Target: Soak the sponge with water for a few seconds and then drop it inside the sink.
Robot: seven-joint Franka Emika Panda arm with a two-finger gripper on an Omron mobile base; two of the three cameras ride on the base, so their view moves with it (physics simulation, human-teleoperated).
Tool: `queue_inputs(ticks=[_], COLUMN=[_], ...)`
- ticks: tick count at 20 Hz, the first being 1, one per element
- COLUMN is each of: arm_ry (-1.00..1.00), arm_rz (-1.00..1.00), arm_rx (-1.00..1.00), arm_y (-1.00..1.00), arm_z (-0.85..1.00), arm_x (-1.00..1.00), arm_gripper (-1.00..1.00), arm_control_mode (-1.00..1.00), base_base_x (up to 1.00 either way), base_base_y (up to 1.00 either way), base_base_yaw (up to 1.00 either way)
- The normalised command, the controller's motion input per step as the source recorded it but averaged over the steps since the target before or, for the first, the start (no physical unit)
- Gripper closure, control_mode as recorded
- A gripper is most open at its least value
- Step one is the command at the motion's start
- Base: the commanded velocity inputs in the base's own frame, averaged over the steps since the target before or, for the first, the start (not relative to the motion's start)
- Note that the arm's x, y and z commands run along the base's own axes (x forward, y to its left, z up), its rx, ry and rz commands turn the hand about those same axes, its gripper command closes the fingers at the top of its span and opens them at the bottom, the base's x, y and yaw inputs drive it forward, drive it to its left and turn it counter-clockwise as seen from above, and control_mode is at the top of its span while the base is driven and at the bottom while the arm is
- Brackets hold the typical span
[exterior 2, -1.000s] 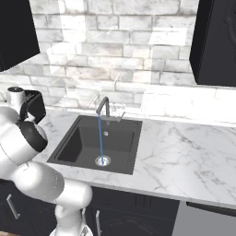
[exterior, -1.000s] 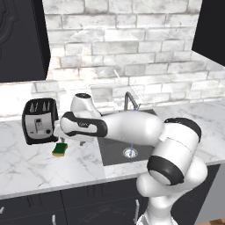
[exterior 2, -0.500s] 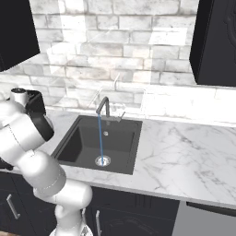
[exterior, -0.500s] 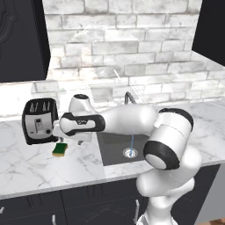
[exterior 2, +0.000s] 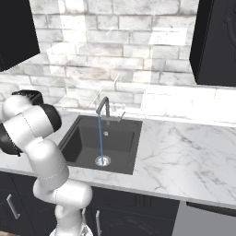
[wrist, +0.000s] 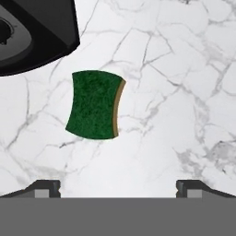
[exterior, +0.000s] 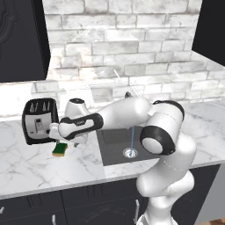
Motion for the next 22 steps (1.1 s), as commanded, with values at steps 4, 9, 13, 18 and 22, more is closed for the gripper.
queue_inputs(ticks=[4, 9, 13, 18, 22], arm_ry=[0.0, 0.0, 0.03, 0.05, 0.06], arm_rz=[-0.04, -0.04, -0.03, -0.02, -0.02], arm_rx=[-0.04, -0.06, -0.06, -0.05, -0.04], arm_y=[0.21, 0.21, 0.16, 0.1, 0.02], arm_z=[0.0, 0.0, -0.03, -0.09, -0.07], arm_x=[0.16, 0.16, 0.16, 0.19, 0.18], arm_gripper=[-1.0, -1.0, -1.0, -1.0, -1.0], arm_control_mode=[-1.0, -1.0, -1.0, -1.0, -1.0], base_base_x=[0.0, 0.0, 0.0, 0.0, 0.0], base_base_y=[0.0, 0.0, 0.0, 0.0, 0.0], base_base_yaw=[0.0, 0.0, 0.0, 0.0, 0.0])
